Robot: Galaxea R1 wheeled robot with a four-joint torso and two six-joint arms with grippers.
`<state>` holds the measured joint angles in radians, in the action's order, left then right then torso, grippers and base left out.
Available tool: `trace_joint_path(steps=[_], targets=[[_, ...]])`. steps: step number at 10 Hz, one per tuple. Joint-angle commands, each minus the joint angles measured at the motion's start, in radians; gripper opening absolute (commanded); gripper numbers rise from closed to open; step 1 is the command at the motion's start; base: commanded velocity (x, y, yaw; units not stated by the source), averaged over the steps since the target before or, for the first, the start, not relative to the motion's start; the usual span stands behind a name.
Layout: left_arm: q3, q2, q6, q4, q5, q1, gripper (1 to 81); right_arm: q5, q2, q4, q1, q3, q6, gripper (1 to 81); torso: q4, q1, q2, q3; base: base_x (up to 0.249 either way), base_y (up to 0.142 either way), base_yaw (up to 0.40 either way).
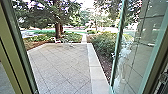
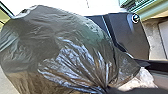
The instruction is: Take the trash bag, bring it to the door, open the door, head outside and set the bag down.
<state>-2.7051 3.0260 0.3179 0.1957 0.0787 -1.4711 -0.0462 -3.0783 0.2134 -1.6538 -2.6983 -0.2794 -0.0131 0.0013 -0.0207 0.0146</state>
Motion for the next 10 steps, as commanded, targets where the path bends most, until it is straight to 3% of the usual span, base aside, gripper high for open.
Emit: trace_joint_path(steps=[1,10], targets=[[0.002,0.004,0.009,0.001,0.061,0.057,1.0,0.051,-0.03,0.011,0.033,0.02,0.008,81.1,0.0,0.0,0.0,0.0,0.112,0.0,0.0],[0.002,0.004,0.01,-0.001,0.061,0.056,1.0,0.06,-0.029,0.012,0.038,0.025,0.009,81.1,0.0,-0.001,-0.001,0.0,0.112,0.0,0.0]])
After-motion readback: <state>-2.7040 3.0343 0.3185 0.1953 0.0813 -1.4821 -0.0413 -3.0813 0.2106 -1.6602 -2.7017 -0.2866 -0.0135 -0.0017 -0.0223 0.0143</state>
